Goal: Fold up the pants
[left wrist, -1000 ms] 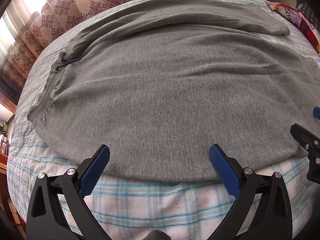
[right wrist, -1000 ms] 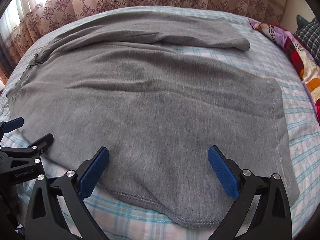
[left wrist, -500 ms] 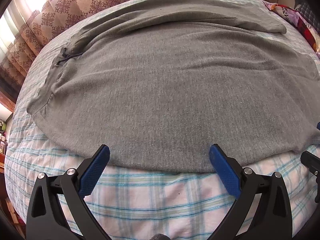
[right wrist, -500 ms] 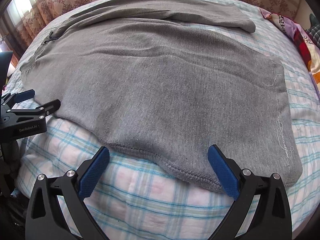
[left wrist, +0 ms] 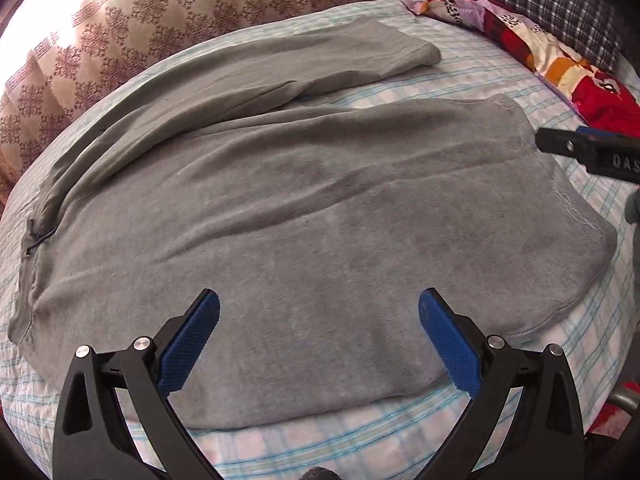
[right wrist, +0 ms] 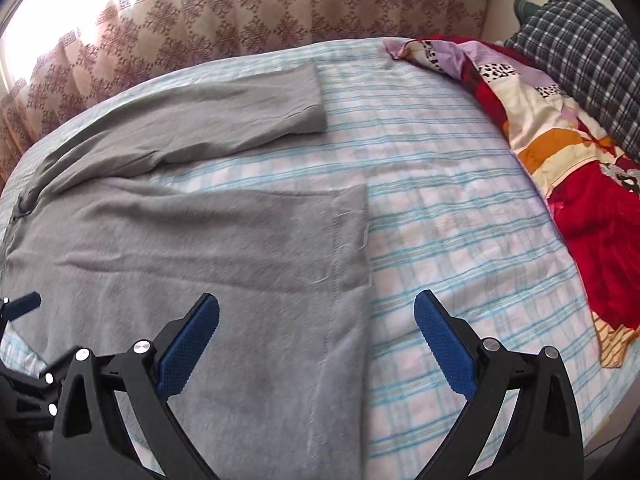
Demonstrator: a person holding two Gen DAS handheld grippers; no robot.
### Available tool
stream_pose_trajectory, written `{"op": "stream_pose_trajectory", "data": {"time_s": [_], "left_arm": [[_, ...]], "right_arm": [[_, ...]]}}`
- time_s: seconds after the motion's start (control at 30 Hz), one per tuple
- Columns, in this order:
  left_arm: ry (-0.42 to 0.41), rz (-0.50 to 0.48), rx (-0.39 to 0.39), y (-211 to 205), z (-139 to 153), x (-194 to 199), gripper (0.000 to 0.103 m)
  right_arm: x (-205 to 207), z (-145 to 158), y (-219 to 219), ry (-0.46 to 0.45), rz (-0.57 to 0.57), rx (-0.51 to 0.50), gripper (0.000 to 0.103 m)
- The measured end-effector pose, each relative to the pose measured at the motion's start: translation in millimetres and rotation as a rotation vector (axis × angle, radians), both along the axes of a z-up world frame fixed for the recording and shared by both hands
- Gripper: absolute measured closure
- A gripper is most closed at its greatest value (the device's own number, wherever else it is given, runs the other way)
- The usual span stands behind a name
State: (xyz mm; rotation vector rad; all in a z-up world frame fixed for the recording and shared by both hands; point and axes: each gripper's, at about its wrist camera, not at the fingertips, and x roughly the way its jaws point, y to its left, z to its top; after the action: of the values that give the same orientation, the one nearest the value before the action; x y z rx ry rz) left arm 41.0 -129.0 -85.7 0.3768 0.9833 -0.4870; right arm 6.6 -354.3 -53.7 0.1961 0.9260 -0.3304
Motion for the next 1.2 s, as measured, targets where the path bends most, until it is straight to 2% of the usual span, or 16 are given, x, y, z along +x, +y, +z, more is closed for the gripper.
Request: {"op": "stream_pose_trajectory", "data": {"time_s": [0.1,0.17,0.27,0.33,0.47,0.5,0.57,0.6,0.73,0.8,0.9,0.93,0.97,1.1,1.2], "left_arm": [[-0.021,-0.103,0.028,-34,-9,-15,0.002],[-0.049,-0.183,0.075,-55,-15,-27,0.002],[-0.079,-0.255,0.111,-72,-18,-39,0.003],[-0.060,-0.264,0.103,-77,-17,-37,0.003],[0.004,-0.272,0.054,-87,-15,-28,0.003],[0.006,-0.285,0.052,-93,-14,-29,0.003],[-0.008,-0.315,0.059,-105,-14,-32,0.003],[-0.007,-0.321,0.050,-111,-12,-33,0.003],[0.066,-0.349,-0.032,-135,-7,-30,0.003],[0.083,-0.378,-0.056,-145,-7,-33,0.003],[0.076,-0.406,-0.042,-158,-14,-42,0.003],[0.082,-0.403,-0.043,-160,-16,-45,0.003],[0.098,-0.394,-0.054,-161,-18,-44,0.003],[0.160,-0.358,-0.100,-158,-24,-34,0.003],[0.152,-0.363,-0.102,-159,-24,-38,0.004]], "right_arm": [[13,1,-30,-0.031,-0.054,0.065,0.006],[25,0,-44,-0.052,-0.071,0.110,0.008],[43,-9,-59,-0.049,-0.071,0.192,0.016],[54,-18,-63,-0.029,-0.058,0.234,0.025],[71,-34,-67,0.005,-0.024,0.291,0.038],[72,-37,-67,0.012,-0.017,0.300,0.044],[74,-40,-69,0.013,-0.004,0.310,0.054],[74,-40,-69,0.011,0.004,0.316,0.062],[66,-34,-71,-0.037,0.029,0.345,0.080],[56,-24,-71,-0.078,0.038,0.342,0.083],[43,-9,-71,-0.129,0.043,0.318,0.085],[42,-5,-71,-0.142,0.039,0.302,0.088],[42,-2,-73,-0.148,0.020,0.262,0.095],[50,-9,-89,-0.125,-0.010,0.208,0.096],[49,-14,-99,-0.098,-0.012,0.248,0.094]]}}
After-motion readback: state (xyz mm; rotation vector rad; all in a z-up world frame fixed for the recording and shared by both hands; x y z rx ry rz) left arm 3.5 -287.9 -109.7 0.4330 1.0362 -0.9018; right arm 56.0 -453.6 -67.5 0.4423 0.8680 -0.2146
